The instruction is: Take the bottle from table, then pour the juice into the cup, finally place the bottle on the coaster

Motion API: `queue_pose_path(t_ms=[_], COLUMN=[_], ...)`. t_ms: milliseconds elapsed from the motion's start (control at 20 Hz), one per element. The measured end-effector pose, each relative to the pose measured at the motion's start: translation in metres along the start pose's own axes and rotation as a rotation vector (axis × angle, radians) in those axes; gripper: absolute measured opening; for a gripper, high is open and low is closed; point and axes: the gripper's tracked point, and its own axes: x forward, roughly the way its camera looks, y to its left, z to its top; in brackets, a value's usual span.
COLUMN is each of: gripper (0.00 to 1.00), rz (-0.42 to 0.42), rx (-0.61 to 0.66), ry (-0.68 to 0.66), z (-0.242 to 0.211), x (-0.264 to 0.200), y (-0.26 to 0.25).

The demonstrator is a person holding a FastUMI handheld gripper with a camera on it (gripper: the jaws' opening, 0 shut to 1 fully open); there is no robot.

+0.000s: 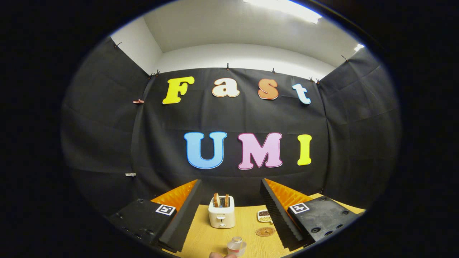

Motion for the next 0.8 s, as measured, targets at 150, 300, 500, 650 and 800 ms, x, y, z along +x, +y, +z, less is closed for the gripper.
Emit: queue_pose_path(t_ms=[150,300,500,650,800], gripper=[0.99,0.99,0.99,0.99,0.99], rz=[-0.011,-0.025,-0.063,-0.081,-0.03], rx=[-0.007,-0.017,0.034,0.01,-0.047], ry=[0.018,0.024,0.05,0.078,0.125], z=[-0.027,-0.065,-0.139,-0.188,-0.239], x=[-0.006,-0.018,-0.032,-0.035,-0.03], y=[-0.002,-0.007,-0.016,-0.023,-0.016])
